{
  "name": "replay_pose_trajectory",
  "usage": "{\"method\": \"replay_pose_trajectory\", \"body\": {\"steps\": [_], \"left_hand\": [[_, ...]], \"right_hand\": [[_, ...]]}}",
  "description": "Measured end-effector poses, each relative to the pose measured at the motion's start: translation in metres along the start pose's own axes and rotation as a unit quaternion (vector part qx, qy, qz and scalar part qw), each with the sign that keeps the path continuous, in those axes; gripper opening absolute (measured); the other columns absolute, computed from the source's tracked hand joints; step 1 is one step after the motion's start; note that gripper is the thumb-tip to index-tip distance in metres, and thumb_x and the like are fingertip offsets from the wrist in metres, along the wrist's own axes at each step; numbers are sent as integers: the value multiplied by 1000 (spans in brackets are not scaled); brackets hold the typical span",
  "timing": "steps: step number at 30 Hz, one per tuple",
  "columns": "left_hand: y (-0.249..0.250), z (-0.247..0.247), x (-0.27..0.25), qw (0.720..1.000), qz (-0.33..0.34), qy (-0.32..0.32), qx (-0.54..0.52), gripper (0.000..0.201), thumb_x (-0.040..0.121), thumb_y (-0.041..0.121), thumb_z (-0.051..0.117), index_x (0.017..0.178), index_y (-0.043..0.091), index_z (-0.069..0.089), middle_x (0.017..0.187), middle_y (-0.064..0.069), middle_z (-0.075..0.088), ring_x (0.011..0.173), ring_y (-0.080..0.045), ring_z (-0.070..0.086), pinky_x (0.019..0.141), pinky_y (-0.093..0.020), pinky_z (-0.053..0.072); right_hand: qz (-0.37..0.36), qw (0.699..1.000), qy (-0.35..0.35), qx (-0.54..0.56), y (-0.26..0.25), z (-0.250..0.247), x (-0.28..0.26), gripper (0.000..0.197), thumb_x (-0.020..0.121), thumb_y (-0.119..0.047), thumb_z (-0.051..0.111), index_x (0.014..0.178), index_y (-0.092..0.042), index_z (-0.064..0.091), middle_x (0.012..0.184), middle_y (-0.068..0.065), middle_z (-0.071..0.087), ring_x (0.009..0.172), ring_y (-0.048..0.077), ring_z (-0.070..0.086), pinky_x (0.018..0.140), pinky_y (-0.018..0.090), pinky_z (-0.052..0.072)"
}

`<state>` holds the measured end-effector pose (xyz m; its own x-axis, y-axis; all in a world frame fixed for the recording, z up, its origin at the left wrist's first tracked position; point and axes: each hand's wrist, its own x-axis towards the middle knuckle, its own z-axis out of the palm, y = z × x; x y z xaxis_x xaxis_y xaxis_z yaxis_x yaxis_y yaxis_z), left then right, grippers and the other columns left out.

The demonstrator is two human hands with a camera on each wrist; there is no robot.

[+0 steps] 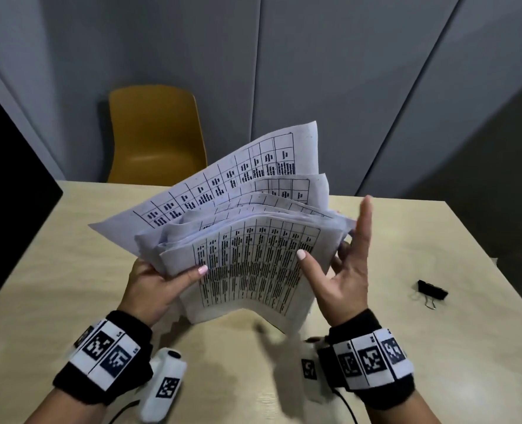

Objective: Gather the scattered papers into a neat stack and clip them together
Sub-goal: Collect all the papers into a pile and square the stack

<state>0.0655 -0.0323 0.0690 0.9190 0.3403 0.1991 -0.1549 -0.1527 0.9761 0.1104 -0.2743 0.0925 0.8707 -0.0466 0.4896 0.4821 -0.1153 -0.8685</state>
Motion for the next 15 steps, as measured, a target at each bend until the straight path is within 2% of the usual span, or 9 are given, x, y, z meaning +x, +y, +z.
{"method": "replay_pose_trajectory", "body": {"steps": [1,3,5,8,10,12,13,15], "left_hand": [[0,-1,1,1000,5,0,-2,42,63,-6,78,85,28,66,73,35,67,79,15,63,71,-6,50],[0,-2,3,1000,11,-2,0,34,57,6,82,79,29,72,78,32,69,82,10,65,76,-10,52],[1,-2,4,1000,10,-2,-9,31,55,10,80,78,29,73,77,30,70,82,10,66,76,-9,51],[1,-1,5,1000,15,-5,-13,39,62,-6,78,78,29,73,72,32,68,78,13,64,72,-6,50],[2,-1,6,1000,15,-1,-6,38,65,-9,74,86,21,67,69,35,67,76,16,63,69,-3,49],[4,-1,6,1000,13,1,-7,35,66,-10,73,85,18,64,67,34,66,73,16,63,65,-2,47],[5,-1,6,1000,12,1,-16,35,67,-11,72,86,18,64,69,31,68,74,13,64,65,-3,48],[7,-1,6,999,1,-6,-45,37,64,-8,73,92,15,64,76,20,73,79,9,66,70,-8,52]], "right_hand": [[-29,999,-6,-45,-3,-1,3,83,70,-27,68,140,-44,26,124,5,48,115,21,53,92,46,50],[-76,992,-13,-103,-4,0,5,59,73,-23,63,129,-29,45,120,13,48,118,14,48,92,49,47],[-89,991,0,-97,-6,2,4,49,74,-19,61,121,-26,50,118,11,49,117,11,47,93,48,45],[-89,992,9,-88,-9,3,2,62,74,-15,63,131,-29,42,123,3,48,117,22,49,96,45,46],[-109,987,-10,-116,-11,3,0,60,74,-16,61,131,-18,44,123,13,49,119,24,48,102,36,41],[-120,983,-10,-141,-17,4,-1,59,73,-18,62,130,-13,46,126,22,45,123,20,43,107,25,34],[-128,980,3,-155,-21,5,-1,61,72,-20,62,130,-13,44,130,24,41,126,19,39,109,26,31],[-173,959,35,-220,-31,9,0,59,70,-24,64,127,-15,48,135,24,35,129,28,35,111,44,29]]}}
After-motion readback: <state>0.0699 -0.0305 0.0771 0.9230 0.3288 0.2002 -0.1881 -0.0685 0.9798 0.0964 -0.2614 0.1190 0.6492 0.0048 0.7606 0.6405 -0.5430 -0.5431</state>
